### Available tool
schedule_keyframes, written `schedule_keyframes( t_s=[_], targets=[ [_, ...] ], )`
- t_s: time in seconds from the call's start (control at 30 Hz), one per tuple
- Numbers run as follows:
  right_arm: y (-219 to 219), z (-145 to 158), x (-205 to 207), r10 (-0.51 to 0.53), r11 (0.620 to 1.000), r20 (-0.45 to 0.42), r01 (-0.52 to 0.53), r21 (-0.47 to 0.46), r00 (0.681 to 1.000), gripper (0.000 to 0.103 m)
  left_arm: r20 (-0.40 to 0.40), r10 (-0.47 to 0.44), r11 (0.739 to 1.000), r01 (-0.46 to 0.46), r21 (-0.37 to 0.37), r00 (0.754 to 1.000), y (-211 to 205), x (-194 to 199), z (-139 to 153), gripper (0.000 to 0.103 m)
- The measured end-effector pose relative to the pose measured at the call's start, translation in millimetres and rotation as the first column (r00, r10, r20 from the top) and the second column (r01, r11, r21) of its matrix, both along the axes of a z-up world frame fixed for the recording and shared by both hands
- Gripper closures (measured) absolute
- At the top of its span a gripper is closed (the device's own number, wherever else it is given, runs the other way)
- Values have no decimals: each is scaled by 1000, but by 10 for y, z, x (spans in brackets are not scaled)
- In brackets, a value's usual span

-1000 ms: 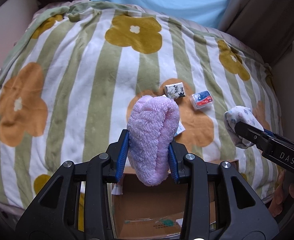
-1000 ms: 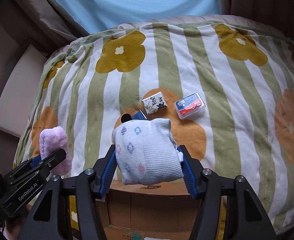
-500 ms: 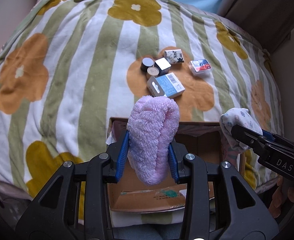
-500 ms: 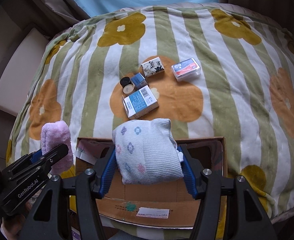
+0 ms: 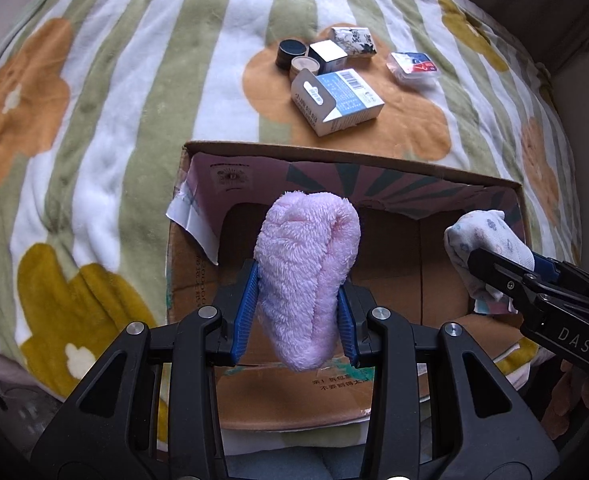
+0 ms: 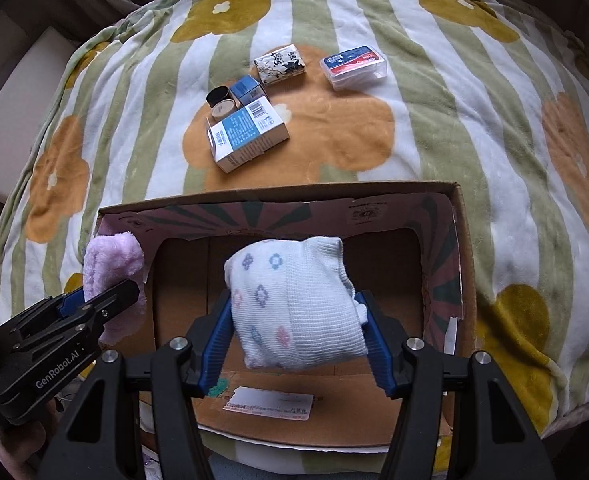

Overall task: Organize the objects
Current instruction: 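Carry slipper and sock into the box and open both tools, then move both tools back over the remaining items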

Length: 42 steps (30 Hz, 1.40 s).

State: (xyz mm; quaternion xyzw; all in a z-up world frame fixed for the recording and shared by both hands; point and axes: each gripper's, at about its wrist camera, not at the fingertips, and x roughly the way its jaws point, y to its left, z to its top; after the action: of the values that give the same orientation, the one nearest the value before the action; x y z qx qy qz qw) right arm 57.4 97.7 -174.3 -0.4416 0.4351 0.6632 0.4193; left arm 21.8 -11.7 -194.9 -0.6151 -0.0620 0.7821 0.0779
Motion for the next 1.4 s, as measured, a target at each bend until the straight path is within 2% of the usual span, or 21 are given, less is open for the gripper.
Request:
schedule_keyframes(
  t_s=[0.23, 0.33, 0.37, 0.4, 0.43, 0.47, 0.6, 0.8, 1.17, 1.4],
  targets=[
    [30, -38, -28, 20, 1000, 12, -20, 4, 1000, 47, -22, -29, 999, 29, -20, 999, 13, -35, 27, 70],
    [18, -44, -22, 18, 1000, 16, -18, 5, 1000, 44, -25, -52, 997, 50, -61, 998, 35, -48, 68, 61],
    [11, -49, -12, 18, 1000, 18, -18, 2, 1000, 40, -23, -56, 996, 54, -68, 998, 36, -49, 71, 44],
    [11, -52, -8, 18, 1000, 21, -18, -5, 1000, 31, -21, -59, 996, 57, -66, 998, 26, -46, 76, 15],
    [9, -59, 8, 17, 1000, 19, -17, -14, 1000, 27, -17, -58, 996, 57, -65, 998, 17, -47, 78, 1],
    [7, -65, 27, 15, 1000, 14, -14, -21, 1000, 21, -20, -57, 997, 56, -56, 998, 2, -34, 86, 0],
    [-13, -50, 79, 25, 1000, 38, -24, -15, 999, 17, -15, -37, 999, 36, -34, 999, -71, 14, 92, 0],
    [-26, -8, 85, 46, 999, 55, -46, -5, 997, 17, -13, -2, 1000, 2, 1, 1000, -162, 89, 142, 0],
    [-29, 127, 55, 65, 998, 38, -65, 9, 997, 17, -30, 8, 1000, -7, 6, 1000, -172, 119, 320, 0],
    [12, 313, 23, 73, 997, 21, -74, 32, 997, 17, -54, 11, 1000, -11, 14, 998, -174, 107, 532, 0]
  ],
)
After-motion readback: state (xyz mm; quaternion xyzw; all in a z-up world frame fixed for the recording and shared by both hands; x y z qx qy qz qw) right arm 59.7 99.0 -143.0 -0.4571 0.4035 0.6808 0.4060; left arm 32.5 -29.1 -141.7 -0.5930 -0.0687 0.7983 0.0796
